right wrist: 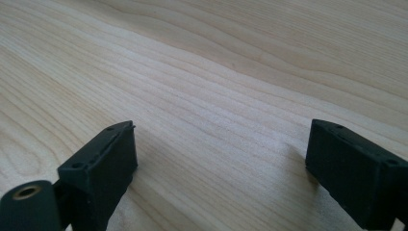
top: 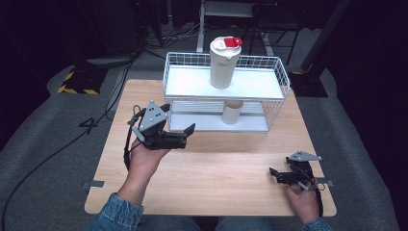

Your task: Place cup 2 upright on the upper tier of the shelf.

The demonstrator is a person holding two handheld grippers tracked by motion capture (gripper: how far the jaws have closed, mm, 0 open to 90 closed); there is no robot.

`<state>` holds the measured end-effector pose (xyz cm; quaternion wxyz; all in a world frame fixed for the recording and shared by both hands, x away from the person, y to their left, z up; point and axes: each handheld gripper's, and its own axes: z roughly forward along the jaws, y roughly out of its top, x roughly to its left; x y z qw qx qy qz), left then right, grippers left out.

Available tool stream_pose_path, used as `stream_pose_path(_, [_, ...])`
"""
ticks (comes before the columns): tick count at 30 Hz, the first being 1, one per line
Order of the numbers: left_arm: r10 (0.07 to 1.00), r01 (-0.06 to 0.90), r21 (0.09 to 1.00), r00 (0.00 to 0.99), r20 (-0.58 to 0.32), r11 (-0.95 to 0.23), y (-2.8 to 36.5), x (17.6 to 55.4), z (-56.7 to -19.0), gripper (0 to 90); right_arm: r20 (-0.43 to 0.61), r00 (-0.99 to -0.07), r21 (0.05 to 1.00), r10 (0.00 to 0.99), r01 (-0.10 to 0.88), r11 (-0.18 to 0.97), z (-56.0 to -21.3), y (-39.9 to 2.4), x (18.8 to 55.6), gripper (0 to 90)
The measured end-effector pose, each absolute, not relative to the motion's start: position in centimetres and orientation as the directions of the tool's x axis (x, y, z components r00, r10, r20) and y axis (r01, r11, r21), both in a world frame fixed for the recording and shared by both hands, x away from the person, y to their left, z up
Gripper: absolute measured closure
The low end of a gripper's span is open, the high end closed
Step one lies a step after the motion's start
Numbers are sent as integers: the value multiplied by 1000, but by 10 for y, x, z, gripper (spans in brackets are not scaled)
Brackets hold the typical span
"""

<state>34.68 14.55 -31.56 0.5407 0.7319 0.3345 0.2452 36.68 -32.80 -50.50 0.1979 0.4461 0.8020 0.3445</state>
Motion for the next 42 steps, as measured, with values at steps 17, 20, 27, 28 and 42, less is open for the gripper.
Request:
stream_pose_path(17, [745,279,932,667,-16,-231,175,324,-373,47,-10,-524,729,852,579,364,-505,-328,367,111])
stream_pose_path(20, [750,291,924,661,-7,-247,178,322,-380,48,-9,-523,729,852,580,364,-505,-328,367,111])
stream_pose_path(27, [738,326,899,675,-5,-293,182,320,-407,48,-11,-525,729,851,579,366,-505,-328,367,111])
stream_pose_path(28, [738,333,897,674,-11,-291,183,320,-412,48,-11,-525,728,851,579,367,-505,-328,367,111])
stream_pose_path(42, [807,476,819,590,-28,-320,201,324,-469,56,-11,-525,729,851,579,366,-505,-328,367,111])
